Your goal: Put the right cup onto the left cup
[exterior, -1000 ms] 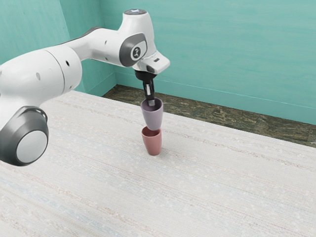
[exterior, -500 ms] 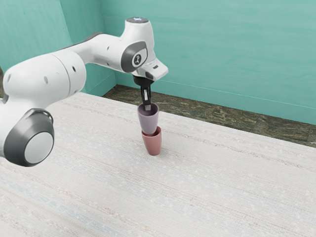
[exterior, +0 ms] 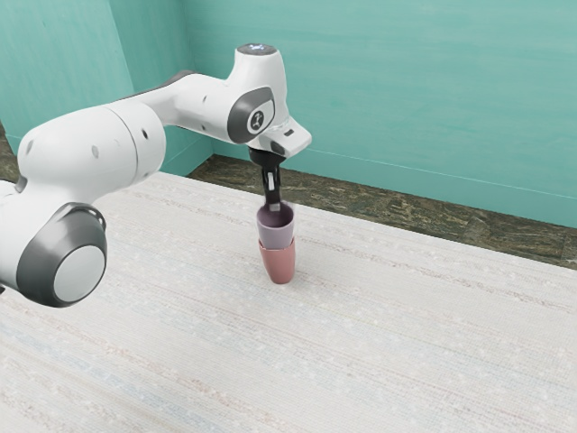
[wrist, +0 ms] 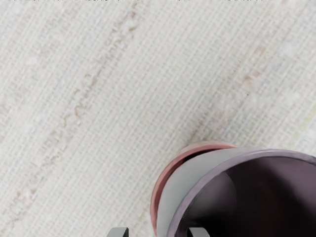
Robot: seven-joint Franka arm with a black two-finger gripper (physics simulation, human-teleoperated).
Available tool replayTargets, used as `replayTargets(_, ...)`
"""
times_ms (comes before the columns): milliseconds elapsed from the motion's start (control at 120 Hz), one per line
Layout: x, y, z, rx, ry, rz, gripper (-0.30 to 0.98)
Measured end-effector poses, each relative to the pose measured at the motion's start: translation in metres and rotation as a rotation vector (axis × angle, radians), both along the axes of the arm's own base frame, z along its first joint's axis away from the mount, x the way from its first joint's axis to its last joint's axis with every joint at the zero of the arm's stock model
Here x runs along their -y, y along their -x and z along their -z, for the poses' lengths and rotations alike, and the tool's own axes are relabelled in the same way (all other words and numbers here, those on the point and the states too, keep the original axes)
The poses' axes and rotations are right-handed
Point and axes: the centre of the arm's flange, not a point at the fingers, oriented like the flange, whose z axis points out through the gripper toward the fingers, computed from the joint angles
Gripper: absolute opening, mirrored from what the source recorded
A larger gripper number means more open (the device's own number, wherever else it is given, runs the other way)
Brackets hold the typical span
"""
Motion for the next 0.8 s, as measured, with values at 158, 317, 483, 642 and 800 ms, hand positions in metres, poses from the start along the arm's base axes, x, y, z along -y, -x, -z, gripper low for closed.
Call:
replayTargets(158, -0.001, 0.002, -0.011, 0.008, 0.003, -0.001, 0.41)
replayTargets(317, -0.005, 0.017, -0.044, 0.013, 0.011, -0.003, 0.56)
replayTargets(483, -0.023, 0.059, -0.077, -0.036, 0.030, -0.023, 0.63)
replayTargets(642, -0.052, 0.105, -0.114, -0.050, 0.015, -0.042, 0.66)
replayTargets(800, -0.101, 0.151, -0.163, -0.026, -0.004, -0.096, 0.67)
